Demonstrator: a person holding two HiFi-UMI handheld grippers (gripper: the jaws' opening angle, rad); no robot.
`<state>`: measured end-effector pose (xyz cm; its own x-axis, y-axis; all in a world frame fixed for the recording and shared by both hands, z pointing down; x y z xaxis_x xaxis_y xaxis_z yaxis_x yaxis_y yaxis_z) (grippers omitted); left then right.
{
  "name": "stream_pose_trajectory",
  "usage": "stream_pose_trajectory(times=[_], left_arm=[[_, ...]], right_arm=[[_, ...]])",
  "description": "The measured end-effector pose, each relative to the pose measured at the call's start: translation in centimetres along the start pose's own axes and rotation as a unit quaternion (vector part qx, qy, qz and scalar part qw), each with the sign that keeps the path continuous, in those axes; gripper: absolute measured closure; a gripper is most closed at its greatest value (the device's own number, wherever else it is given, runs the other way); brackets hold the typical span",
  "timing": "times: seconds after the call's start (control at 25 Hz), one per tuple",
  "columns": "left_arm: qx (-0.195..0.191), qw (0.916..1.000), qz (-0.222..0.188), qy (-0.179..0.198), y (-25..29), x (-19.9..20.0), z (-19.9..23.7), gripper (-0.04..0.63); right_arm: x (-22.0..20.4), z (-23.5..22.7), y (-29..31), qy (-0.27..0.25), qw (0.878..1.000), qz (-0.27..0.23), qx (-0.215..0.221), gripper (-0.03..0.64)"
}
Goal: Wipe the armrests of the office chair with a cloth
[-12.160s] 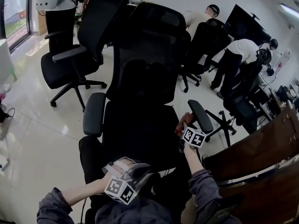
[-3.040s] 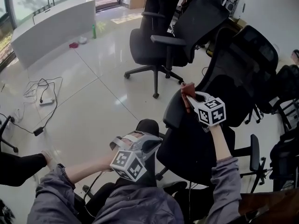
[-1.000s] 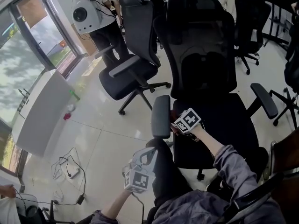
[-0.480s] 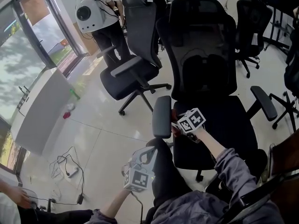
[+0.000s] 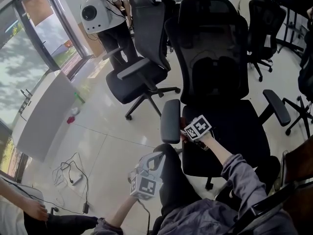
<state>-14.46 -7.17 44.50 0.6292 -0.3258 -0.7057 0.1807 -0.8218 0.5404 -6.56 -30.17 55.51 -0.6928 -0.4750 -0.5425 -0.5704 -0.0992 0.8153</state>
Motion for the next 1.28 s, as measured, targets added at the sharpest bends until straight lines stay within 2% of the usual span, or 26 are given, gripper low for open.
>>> stream_pose_trajectory(times=[0.32,0.64,1.04,1.28], left_arm=[[0.001,1.0000,-0.007,0.004,-0.6,1.0,-0.1,0.578],[0.000,0.9998,-0.013,0.016,-0.6,2.1,-0.5,0.578],[-0.007,0.9983,-0.032,0.047,-0.6,4.7,-2.1,0.578],[-0.023,0.9971,-0.040,0.059,-1.8,4.6,-2.6,0.578]], right_arm=[[1.6,1.1,-4.5,0.017,0.994,-0.092,0.054,0.566],[0.3,0.6,-2.9,0.013,0.998,-0.051,0.026,0.566],[-0.4,0.7,-4.4,0.012,0.998,-0.050,0.020,0.566],[-1.1,1.2,-4.4,0.027,0.998,-0.054,0.015,0.566]])
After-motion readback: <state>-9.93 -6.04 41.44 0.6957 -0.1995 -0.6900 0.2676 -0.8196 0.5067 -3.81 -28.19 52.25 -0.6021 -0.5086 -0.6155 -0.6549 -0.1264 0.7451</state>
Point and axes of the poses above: the fingertips, and each gripper's own axes: y forward along the fingers, z to its left, x out of its top, the point moved 6 cm from there along -y, backward along the fingers, and after that the axes turned 14 degrees about z, right-handed, at the moved point
